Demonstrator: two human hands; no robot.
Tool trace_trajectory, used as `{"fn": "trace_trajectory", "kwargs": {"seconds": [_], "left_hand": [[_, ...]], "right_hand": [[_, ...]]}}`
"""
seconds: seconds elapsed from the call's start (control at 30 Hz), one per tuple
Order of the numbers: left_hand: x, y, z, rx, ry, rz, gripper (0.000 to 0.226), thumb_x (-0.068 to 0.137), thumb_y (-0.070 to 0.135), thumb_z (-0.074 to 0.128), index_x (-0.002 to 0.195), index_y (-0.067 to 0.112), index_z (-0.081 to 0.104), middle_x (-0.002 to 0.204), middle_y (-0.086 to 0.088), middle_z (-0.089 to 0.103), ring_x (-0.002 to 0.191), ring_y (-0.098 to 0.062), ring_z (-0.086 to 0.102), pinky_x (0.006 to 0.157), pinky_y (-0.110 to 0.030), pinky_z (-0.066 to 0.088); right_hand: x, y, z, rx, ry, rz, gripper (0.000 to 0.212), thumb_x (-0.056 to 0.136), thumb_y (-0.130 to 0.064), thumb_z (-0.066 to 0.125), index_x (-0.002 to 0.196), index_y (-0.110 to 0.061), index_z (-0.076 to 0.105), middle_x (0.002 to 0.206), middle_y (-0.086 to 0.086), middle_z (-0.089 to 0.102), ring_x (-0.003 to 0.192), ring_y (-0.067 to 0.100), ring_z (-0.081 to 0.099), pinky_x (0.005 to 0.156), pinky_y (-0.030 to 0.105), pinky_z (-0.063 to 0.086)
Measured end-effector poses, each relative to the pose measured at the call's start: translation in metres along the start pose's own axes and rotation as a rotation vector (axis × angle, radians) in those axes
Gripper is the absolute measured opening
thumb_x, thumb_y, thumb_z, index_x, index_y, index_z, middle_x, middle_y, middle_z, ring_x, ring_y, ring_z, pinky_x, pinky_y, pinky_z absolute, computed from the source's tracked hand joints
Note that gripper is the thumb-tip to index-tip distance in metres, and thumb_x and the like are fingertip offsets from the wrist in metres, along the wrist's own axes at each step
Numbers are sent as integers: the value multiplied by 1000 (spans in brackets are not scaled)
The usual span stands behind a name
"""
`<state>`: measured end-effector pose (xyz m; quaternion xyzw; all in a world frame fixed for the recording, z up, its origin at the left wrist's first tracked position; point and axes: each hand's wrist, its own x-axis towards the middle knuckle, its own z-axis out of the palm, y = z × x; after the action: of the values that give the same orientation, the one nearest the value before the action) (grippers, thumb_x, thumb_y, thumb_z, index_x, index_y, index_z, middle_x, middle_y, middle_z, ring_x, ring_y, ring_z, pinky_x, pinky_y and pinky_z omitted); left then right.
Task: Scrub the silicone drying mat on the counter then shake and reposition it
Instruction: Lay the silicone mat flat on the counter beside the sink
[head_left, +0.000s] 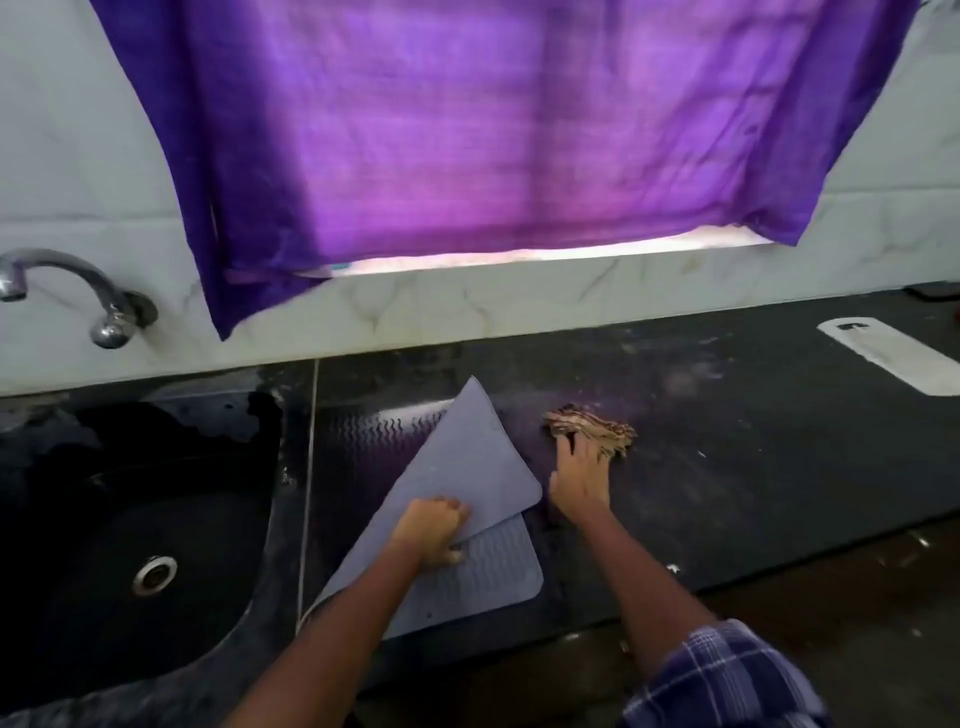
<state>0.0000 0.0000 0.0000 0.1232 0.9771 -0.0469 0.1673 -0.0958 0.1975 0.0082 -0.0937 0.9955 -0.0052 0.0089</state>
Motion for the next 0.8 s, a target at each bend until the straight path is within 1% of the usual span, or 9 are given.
{"fn": "trace_trajectory", "kwargs": {"seconds": [0.13,0.27,0.33,0.43,0.5,0.57,0.6,0.7,0.8], "left_hand": [[20,-6,5,17,-39,-2,57,91,33,54,140,6,39,141,-14,44,126,-32,45,96,-44,41],[27,-20,1,5,-7,-18,36,95,23,43,125,4,50,131,-16,53,119,-32,51,89,-43,41],[28,-32,-5,-52,82,-117,31,94,25,43,117,8,53,126,-11,58,114,-29,55,84,-38,44],[23,-60,-20,-142,187,-316,30,91,31,47,112,13,56,120,-5,62,112,-26,59,78,-34,46],[18,-82,-26,-196,226,-448,27,91,31,49,110,14,58,118,-3,64,109,-24,60,76,-33,47],[10,-106,-30,-279,262,-598,26,91,29,51,110,14,59,116,-3,64,109,-24,61,77,-33,47],[6,-117,-30,-308,276,-673,28,90,29,52,114,14,57,118,-4,63,112,-24,59,79,-33,47],[-11,-143,-28,-339,243,-884,47,92,31,57,133,12,44,132,-8,52,123,-26,49,86,-38,48],[-24,-159,-18,-309,184,-957,46,92,30,58,132,11,43,133,-9,50,124,-26,47,87,-37,48]], "right_hand": [[61,15,9,-64,-3,15,55,84,-17,57,135,-14,35,144,17,36,135,34,32,109,44,32],[98,20,25,-175,-14,22,44,89,-18,52,130,-12,40,134,15,48,126,32,45,105,45,37],[114,21,27,-251,-3,16,34,93,-15,45,127,-12,45,131,13,50,122,30,46,103,42,39],[134,17,19,-228,-48,59,31,96,-13,40,125,-12,52,130,12,51,122,29,45,102,42,40],[143,12,11,-127,-27,90,32,93,-17,51,124,-11,52,130,12,49,123,30,42,101,45,40],[153,2,0,11,12,87,45,84,-26,66,122,-8,50,127,14,49,121,31,43,96,44,44],[158,-5,-6,85,34,58,45,83,-25,66,121,-6,51,125,15,49,119,32,43,92,43,46],[171,-32,-16,254,79,-57,33,89,-13,58,119,-1,53,122,20,48,117,35,42,86,40,50],[173,-62,-16,319,81,-161,29,92,-8,51,120,-1,54,120,21,49,114,34,43,81,37,49]]}}
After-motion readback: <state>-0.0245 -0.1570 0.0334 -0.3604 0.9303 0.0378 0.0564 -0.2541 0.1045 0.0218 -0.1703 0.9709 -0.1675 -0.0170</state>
